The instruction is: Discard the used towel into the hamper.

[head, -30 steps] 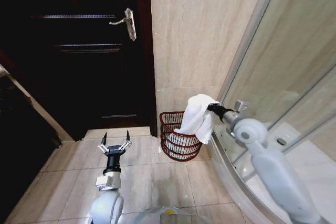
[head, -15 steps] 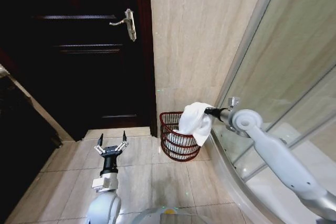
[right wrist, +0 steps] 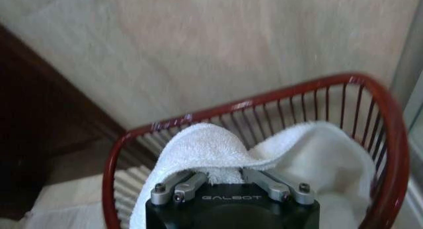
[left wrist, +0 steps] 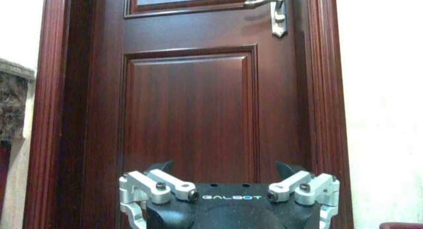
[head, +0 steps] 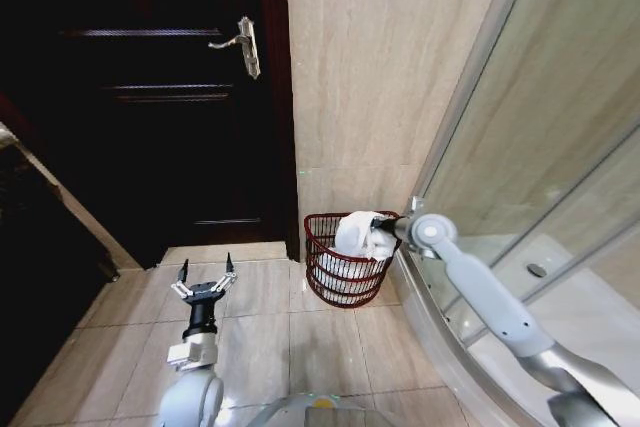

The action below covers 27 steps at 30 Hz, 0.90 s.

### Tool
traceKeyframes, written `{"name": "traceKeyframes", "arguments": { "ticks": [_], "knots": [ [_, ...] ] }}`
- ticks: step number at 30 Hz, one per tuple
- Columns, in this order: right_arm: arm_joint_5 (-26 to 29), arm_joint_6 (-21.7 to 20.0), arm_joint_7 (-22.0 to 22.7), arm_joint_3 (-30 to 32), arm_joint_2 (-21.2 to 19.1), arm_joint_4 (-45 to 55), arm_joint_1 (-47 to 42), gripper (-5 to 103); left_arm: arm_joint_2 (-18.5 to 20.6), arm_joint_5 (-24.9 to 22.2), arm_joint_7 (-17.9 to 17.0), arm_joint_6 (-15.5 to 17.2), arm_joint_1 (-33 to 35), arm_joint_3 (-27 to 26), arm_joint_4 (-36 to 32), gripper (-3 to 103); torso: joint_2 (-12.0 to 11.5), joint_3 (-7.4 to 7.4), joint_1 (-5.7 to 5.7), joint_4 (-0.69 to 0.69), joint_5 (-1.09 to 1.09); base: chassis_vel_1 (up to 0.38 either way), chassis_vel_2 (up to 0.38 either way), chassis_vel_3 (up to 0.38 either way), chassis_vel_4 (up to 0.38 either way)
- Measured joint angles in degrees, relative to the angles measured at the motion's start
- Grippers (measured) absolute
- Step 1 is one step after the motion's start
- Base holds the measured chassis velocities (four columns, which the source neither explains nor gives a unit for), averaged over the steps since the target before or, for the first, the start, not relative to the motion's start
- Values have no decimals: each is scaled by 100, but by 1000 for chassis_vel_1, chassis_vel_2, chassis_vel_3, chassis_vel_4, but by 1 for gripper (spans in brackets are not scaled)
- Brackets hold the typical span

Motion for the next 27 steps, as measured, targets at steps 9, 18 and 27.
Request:
{"name": "traceKeyframes", "arguments": {
  "ticks": [9,18,27],
  "knots": [
    [-166,6,-27,-121,-49,-217,-256,13,-17,8,138,3,-34,26,37,100,4,3,2,0,1,0,0,0,0],
    [-1598,-2,-1369,-131,-495,-343,-310,45,-10,37,190,19,7,-39,-37,100,6,4,2,-2,1,0,0,0,0],
    [-1381,-1,-1366,203,-585,-215,-249,72,-29,144,191,103,-36,54,-72,100,8,5,3,0,0,0,0,0,0]
  ]
}}
